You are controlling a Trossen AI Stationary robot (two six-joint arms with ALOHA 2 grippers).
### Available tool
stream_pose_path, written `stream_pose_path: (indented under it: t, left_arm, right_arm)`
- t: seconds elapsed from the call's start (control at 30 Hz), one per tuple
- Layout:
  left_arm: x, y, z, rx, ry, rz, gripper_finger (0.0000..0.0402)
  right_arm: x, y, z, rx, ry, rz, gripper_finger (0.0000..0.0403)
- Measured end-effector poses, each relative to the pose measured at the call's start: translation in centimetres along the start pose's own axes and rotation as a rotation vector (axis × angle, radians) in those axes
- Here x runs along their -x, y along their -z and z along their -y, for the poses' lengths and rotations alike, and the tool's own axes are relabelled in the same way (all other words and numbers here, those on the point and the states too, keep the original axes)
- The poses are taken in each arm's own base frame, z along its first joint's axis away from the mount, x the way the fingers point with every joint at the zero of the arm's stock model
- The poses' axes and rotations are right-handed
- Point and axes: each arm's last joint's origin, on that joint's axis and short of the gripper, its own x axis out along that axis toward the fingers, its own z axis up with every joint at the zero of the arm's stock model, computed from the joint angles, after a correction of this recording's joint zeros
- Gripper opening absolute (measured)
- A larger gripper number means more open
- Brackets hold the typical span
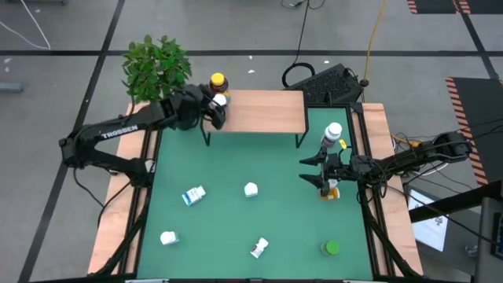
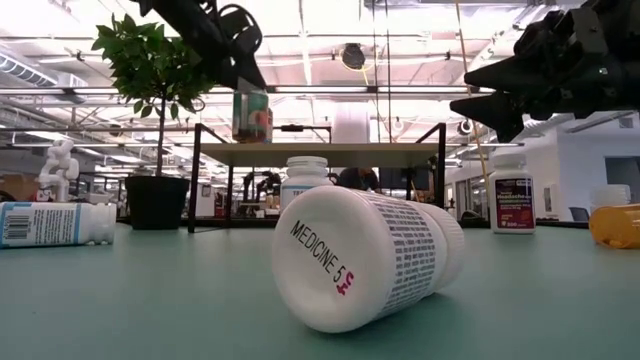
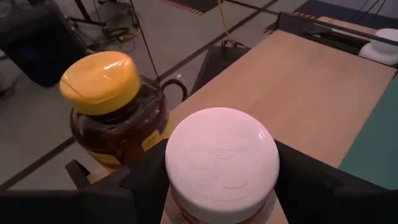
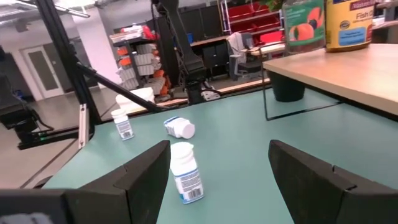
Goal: Pick and place medicine bottles onto shelf by color
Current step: Put the green and orange medicine bottle on the shelf
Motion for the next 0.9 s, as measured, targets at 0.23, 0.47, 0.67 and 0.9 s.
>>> stream_pose_path:
  t: [0.23,0.47,0.67,0.9]
  left_arm:
    - [-1.7,0.4,-0.5,0.004,0.007,-0.038,0.0246]
    - [-2.2,0.4,-1.0,-0.006,-0.013,-0.040,0.0246]
    - [-2.3,0.3,-1.6,-0.012,-0.033,-0.024,0.0246]
    - [-2.4,0.3,-1.8,-0.015,-0.041,-0.024,0.0246]
  right_arm:
    - [0.0,0.0,0.0,-0.002,-0.001,0.001,0.0267]
    - [0.0,0.0,0.0,-0.003,-0.001,0.000,0.0267]
    - [0.0,0.0,0.0,-0.002,-0.001,0.000,0.0267]
    - [0.0,0.0,0.0,0.000,-0.001,-0.001,0.0267]
